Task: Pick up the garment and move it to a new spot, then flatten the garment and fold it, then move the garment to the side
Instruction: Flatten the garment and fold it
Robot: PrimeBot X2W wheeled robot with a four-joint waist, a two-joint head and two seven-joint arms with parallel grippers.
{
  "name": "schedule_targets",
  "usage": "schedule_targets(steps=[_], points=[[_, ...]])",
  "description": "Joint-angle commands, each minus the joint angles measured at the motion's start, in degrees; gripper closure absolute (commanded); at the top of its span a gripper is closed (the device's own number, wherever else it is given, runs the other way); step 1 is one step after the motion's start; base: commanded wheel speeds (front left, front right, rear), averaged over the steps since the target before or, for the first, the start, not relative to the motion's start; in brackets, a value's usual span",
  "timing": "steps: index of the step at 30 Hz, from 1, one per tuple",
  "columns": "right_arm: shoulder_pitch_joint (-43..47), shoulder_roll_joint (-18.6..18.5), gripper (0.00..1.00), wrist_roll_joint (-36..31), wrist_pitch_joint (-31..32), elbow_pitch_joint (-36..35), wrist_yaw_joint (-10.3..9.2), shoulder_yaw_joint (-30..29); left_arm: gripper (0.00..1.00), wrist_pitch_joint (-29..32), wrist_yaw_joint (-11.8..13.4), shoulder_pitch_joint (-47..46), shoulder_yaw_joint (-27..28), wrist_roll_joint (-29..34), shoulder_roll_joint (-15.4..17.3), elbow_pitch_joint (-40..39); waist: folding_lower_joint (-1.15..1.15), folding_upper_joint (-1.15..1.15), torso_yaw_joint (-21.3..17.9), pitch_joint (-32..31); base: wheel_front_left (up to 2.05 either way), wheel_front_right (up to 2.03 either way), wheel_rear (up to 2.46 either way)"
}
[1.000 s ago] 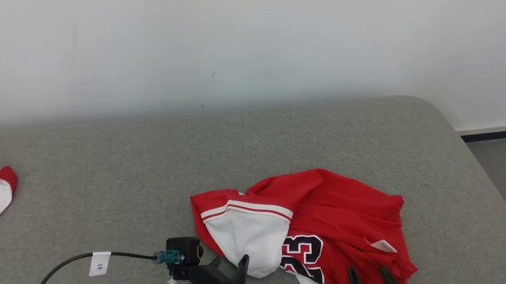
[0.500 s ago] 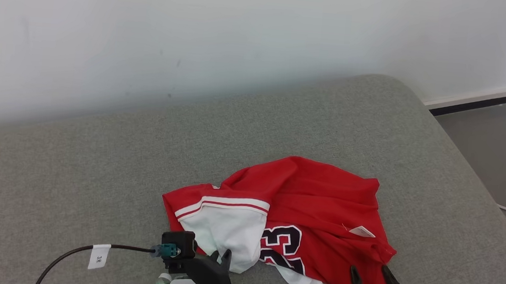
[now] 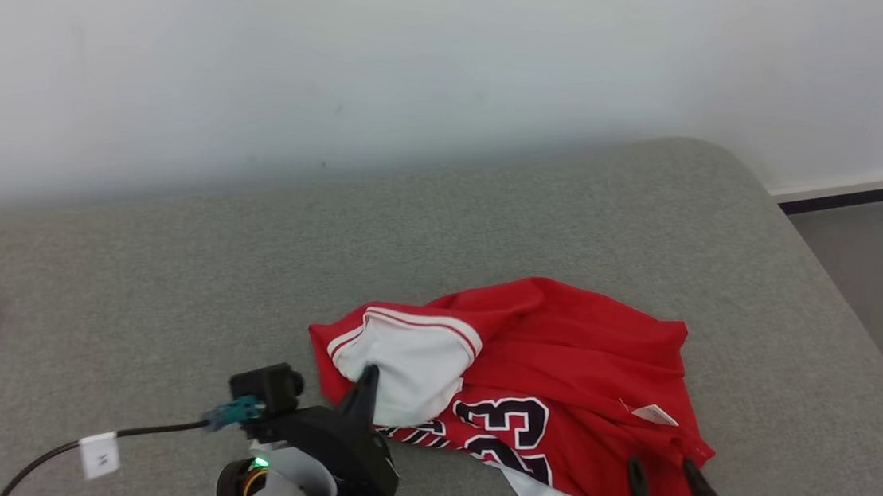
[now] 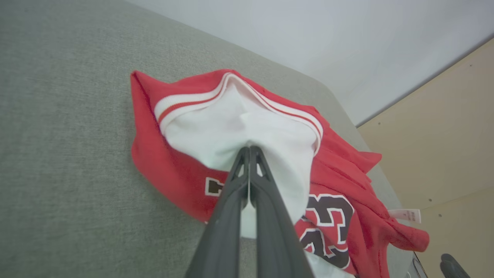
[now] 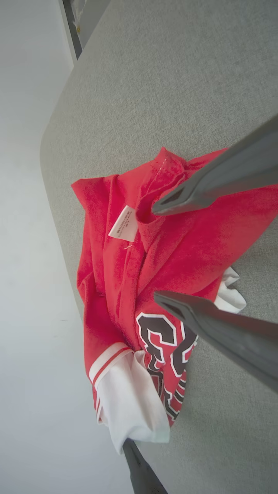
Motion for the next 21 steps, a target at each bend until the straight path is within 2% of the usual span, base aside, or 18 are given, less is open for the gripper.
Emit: schedule_targets(steps=[1,5,9,10,16,21], points=[[0.1,0.0,0.00,-0.9,0.0,-0.8,0.20,-0.8,1.00,-0.6,-0.1,2.0,1.2,-0.6,1.2,-1.8,0.00,0.00,1.2,-0.2,0.00,0.00,0.00],[0.0,0.0,0.00,-1.8,1.5,-3.4,0.20,-3.8,1.00,-1.6,1.2,7.3,5.3,-2.1,4.9,-10.7,0.00,0.00,3.0,-0.3,0.00,0.00,0.00],[-0.1,0.0,0.00,-3.1,5.5,-6.2,0.20,-8.7,1.00,-1.7,4.8,13.5,7.2,-1.8,9.1,-20.7,0.00,0.00,5.5,0.1,0.00,0.00,0.00],[-0.1,0.0,0.00,-3.1,5.5,-6.2,0.20,-8.7,1.00,-1.7,4.8,13.5,7.2,-1.8,9.1,-20.7,0.00,0.00,5.5,0.1,0.00,0.00,0.00],[-0.7,0.0,0.00,-3.5,13.5,-9.1,0.20,-17.5,1.00,-1.1,10.2,19.3,7.3,-1.2,12.1,-31.4,0.00,0.00,9.0,2.3,0.00,0.00,0.00],[-2.1,0.0,0.00,-4.5,19.7,-7.4,0.20,-21.4,1.00,-0.4,11.7,20.1,6.3,-0.7,12.0,-34.8,0.00,0.00,10.8,4.4,0.00,0.00,0.00]])
